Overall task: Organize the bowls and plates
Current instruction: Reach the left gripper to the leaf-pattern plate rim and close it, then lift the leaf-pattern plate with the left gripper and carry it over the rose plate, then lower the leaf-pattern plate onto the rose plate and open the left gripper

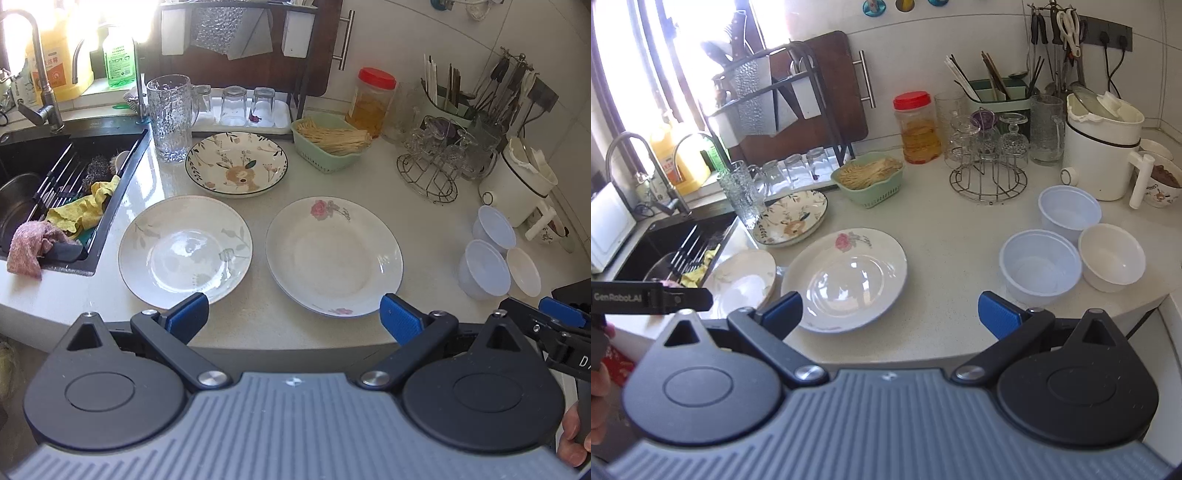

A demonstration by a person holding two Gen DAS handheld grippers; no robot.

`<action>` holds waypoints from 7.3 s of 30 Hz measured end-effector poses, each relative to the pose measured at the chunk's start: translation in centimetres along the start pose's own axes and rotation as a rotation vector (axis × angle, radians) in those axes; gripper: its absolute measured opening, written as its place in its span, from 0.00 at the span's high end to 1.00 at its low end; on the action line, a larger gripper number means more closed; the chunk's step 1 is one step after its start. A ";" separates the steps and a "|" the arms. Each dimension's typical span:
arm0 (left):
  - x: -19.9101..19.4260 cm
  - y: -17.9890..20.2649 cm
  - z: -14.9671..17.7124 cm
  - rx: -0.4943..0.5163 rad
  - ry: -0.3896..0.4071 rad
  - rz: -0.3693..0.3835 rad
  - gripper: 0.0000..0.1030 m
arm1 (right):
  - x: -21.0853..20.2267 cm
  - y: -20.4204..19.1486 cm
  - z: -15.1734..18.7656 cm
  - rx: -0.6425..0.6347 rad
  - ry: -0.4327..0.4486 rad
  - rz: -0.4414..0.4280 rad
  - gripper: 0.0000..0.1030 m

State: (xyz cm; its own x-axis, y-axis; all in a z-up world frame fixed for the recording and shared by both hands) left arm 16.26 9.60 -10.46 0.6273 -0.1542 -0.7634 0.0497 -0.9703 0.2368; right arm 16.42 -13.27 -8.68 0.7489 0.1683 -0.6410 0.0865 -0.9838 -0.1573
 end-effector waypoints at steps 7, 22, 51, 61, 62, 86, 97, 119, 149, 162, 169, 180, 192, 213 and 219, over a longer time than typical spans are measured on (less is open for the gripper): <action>2.2 -4.5 -3.7 0.019 -0.027 0.034 0.02 | 2.7 -4.3 -1.1 0.013 -0.017 0.019 0.00; 9.1 -10.6 -7.4 0.039 -0.103 0.150 0.02 | 8.5 -11.4 -1.2 0.015 -0.101 0.061 0.05; 15.8 -21.6 -11.1 0.246 -0.279 0.245 0.13 | 17.3 -19.7 0.6 0.213 -0.199 0.095 0.78; 17.1 -25.1 -10.3 0.139 -0.297 0.261 0.33 | 18.6 -19.6 1.6 0.305 -0.276 0.105 0.78; 17.2 -25.4 -10.2 0.129 -0.301 0.268 0.36 | 18.7 -19.6 1.7 0.305 -0.283 0.111 0.78; 19.6 -24.6 -8.2 0.184 -0.367 0.326 0.72 | 21.6 -18.5 5.6 0.376 -0.385 0.150 0.83; 19.9 -24.4 -8.0 0.186 -0.390 0.322 0.72 | 22.1 -18.7 5.7 0.413 -0.399 0.093 0.82; 16.3 -18.6 -12.2 0.145 -0.352 0.420 0.72 | 17.3 -14.5 1.3 0.491 -0.290 0.073 0.82; 23.9 -4.1 -10.6 0.295 -0.391 0.283 0.72 | 20.2 -0.8 1.0 0.371 -0.358 0.075 0.82; 25.0 -1.9 -10.4 0.410 -0.402 0.238 0.72 | 20.3 0.7 1.3 0.398 -0.355 0.086 0.82; 24.6 -1.7 -9.7 0.442 -0.411 0.204 0.72 | 20.3 0.5 1.3 0.397 -0.365 0.086 0.82; 24.7 -2.0 -9.5 0.375 -0.438 0.223 0.70 | 20.1 0.7 1.4 0.418 -0.370 0.069 0.82; 25.4 -3.1 -9.5 0.196 -0.489 0.282 0.67 | 19.4 1.6 1.8 0.471 -0.363 0.016 0.93; 23.9 -5.3 -12.3 0.036 -0.435 0.314 0.64 | 20.5 0.6 1.2 0.421 -0.369 0.045 0.91; 22.7 -5.0 -12.4 0.083 -0.393 0.306 0.64 | 20.3 0.2 1.5 0.404 -0.365 0.090 0.90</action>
State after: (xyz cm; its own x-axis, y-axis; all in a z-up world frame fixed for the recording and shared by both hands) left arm 39.87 13.26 -21.52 0.2622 -0.4774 -0.8387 -0.1628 -0.8785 0.4492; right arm 30.70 -9.94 -22.86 0.4591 0.1661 -0.8727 -0.2805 -0.9050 -0.3198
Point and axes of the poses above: each gripper's, at about its wrist camera, not at the fingertips, and x roughly the way its jaws point, y to its right, z to its underside, the point moved 8 cm from there along x, roughly the way its jaws point, and after that the axes turned 6 degrees about z, right-handed, at the moved point
